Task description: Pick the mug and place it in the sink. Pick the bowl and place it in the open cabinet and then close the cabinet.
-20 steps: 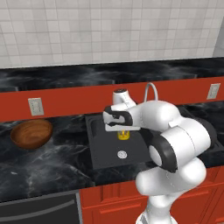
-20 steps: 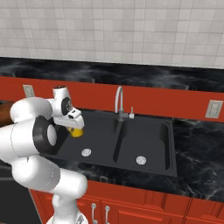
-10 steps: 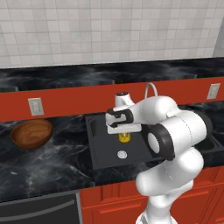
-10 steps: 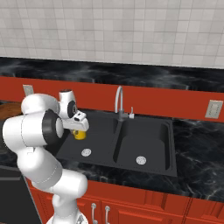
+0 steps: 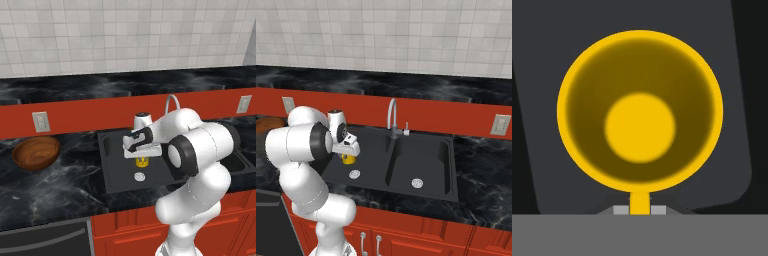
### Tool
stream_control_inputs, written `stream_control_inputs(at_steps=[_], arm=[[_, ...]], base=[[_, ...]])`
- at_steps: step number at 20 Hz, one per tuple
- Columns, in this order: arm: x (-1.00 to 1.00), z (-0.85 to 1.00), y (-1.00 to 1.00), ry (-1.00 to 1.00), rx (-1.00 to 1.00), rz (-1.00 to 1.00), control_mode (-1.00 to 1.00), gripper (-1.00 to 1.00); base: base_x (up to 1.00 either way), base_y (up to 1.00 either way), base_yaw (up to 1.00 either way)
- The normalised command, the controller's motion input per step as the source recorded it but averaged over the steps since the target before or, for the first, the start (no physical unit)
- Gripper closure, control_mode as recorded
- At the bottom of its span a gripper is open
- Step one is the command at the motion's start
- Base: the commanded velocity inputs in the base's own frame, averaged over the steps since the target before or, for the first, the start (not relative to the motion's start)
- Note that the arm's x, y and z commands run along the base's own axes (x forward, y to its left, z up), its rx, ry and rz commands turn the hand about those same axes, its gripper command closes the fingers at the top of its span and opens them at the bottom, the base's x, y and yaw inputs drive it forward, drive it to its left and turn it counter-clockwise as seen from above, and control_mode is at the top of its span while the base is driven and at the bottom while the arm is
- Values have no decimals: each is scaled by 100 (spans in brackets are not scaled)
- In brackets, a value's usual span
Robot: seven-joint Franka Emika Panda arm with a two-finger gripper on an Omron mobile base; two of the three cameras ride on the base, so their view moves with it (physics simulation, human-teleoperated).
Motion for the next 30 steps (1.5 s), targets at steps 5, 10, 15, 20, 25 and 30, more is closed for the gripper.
stream_control_inputs(at_steps=[5,10,15,20,25,30], arm=[[10,-31,-14,0,7,1,-100,100],[23,-26,-1,0,2,1,-100,100],[27,-25,-2,0,1,1,-100,100],[30,-29,0,0,1,0,-100,100],[33,-24,0,0,0,0,-100,100],[43,-28,0,0,0,0,-100,100]], base=[[0,0,0],[0,0,0],[0,0,0],[0,0,0],[0,0,0],[0,0,0]])
